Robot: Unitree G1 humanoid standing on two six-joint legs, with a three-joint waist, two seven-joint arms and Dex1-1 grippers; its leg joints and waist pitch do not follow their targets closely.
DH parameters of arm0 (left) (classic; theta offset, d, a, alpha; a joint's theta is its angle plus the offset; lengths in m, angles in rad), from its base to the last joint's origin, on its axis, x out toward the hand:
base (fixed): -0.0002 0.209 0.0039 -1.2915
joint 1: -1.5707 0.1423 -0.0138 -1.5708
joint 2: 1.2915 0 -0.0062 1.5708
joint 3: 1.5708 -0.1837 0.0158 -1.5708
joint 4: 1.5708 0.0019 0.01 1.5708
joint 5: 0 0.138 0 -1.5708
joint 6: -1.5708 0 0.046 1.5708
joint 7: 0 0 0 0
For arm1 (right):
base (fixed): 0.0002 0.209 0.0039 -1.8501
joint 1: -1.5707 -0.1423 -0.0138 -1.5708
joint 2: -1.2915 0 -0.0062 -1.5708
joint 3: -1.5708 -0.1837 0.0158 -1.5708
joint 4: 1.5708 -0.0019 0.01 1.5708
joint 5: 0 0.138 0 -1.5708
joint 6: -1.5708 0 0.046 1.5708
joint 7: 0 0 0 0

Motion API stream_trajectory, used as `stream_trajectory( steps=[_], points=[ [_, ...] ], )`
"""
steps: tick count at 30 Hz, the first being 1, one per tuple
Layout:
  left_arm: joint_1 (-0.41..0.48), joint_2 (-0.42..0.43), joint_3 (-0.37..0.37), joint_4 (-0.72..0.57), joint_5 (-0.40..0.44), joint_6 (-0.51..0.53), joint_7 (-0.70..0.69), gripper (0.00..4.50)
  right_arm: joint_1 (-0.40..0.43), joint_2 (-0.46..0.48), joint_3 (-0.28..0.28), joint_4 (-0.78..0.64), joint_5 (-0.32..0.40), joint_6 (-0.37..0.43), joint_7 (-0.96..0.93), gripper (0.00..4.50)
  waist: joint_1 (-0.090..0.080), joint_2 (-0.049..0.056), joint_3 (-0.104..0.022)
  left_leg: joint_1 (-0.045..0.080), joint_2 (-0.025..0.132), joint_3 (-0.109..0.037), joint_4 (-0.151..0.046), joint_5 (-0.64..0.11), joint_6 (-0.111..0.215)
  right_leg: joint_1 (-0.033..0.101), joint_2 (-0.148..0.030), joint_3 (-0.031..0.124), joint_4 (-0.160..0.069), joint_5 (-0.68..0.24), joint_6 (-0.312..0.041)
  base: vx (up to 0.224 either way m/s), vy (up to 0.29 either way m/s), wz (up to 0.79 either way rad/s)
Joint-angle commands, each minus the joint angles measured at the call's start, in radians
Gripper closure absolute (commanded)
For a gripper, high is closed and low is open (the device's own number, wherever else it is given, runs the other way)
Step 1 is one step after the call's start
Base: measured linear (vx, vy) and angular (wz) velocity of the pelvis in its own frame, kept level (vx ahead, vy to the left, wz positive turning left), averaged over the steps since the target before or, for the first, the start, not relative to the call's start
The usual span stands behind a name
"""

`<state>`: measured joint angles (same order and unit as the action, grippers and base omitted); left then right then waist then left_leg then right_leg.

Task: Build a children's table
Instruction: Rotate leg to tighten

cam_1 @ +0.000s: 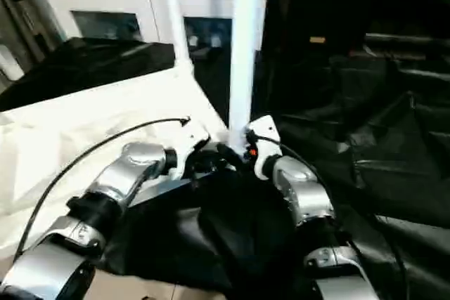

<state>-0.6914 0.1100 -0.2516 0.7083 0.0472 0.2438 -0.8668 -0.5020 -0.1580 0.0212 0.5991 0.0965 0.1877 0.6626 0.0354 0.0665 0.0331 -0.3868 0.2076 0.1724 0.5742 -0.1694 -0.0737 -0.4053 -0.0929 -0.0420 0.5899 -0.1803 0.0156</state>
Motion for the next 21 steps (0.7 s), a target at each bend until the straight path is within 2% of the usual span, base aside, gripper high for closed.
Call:
stream_trajectory(
  steps=[1, 5, 9, 10, 12, 15, 16, 21],
  points=[
    [-0.025, 0.005, 0.004, 0.017, 0.017, 0.001, 0.038, 3.55, 0.023, 0.007, 0.034, -0.003, 0.002, 0.022, 0.027, 0.62, 0.006, -0.011, -0.066, 0.011, 0.005, 0.006, -0.053, -0.136, 0.091, 0.059, -0.032, 0.016, -0.05, 0.046, -0.289, 0.0, 0.0, 0.0],
    [-0.029, 0.009, 0.001, 0.021, 0.021, 0.002, 0.039, 3.55, 0.025, 0.003, 0.034, -0.009, 0.005, 0.023, 0.033, 0.62, 0.007, -0.009, -0.061, 0.013, 0.007, 0.007, -0.057, -0.171, 0.09, 0.059, -0.033, 0.015, -0.055, -0.02, -0.289, 0.0, 0.0, 0.0],
    [-0.025, 0.051, -0.013, -0.041, 0.031, 0.03, 0.008, 3.55, 0.028, -0.007, 0.036, -0.017, 0.007, 0.023, 0.045, 0.62, 0.004, -0.011, -0.055, 0.014, 0.009, 0.007, -0.062, -0.229, 0.065, 0.056, -0.035, 0.017, -0.064, -0.123, -0.271, 0.0, 0.0, 0.0],
    [-0.022, 0.062, -0.015, -0.061, 0.032, 0.04, -0.001, 3.37, 0.029, -0.009, 0.035, -0.018, 0.007, 0.024, 0.047, 0.62, 0.004, -0.011, -0.055, 0.014, 0.009, 0.006, -0.063, -0.234, 0.059, 0.055, -0.035, 0.018, -0.064, -0.141, -0.266, 0.0, 0.0, 0.0],
    [-0.001, 0.096, -0.023, -0.144, 0.016, 0.095, -0.058, 3.21, 0.029, -0.012, 0.032, -0.021, 0.009, 0.025, 0.051, 0.62, 0.003, -0.014, -0.055, 0.015, 0.009, 0.007, -0.063, -0.23, 0.056, 0.055, -0.035, 0.019, -0.064, -0.143, -0.266, 0.0, 0.0, 0.0],
    [0.028, 0.128, -0.031, -0.219, 0.017, 0.133, -0.08, 3.1, 0.03, -0.015, 0.031, -0.024, 0.011, 0.027, 0.053, 0.62, 0.003, -0.009, -0.055, 0.014, 0.012, 0.005, -0.064, -0.215, 0.052, 0.054, -0.034, 0.019, -0.059, -0.135, -0.27, 0.0, 0.0, 0.0],
    [0.035, 0.133, -0.029, -0.229, 0.015, 0.141, -0.083, 3.1, 0.031, -0.016, 0.031, -0.025, 0.012, 0.028, 0.054, 0.62, 0.003, -0.012, -0.056, 0.016, 0.01, 0.008, -0.061, -0.204, 0.055, 0.052, -0.03, 0.018, -0.059, -0.118, -0.269, 0.0, 0.0, 0.0],
    [0.051, 0.144, -0.024, -0.225, 0.011, 0.142, -0.087, 3.1, 0.031, -0.016, 0.034, -0.026, 0.013, 0.03, 0.057, 0.62, 0.003, -0.01, -0.058, 0.014, 0.007, 0.007, -0.059, -0.184, 0.061, 0.055, -0.03, 0.018, -0.054, -0.077, -0.276, 0.0, 0.0, 0.0]
  ],
)
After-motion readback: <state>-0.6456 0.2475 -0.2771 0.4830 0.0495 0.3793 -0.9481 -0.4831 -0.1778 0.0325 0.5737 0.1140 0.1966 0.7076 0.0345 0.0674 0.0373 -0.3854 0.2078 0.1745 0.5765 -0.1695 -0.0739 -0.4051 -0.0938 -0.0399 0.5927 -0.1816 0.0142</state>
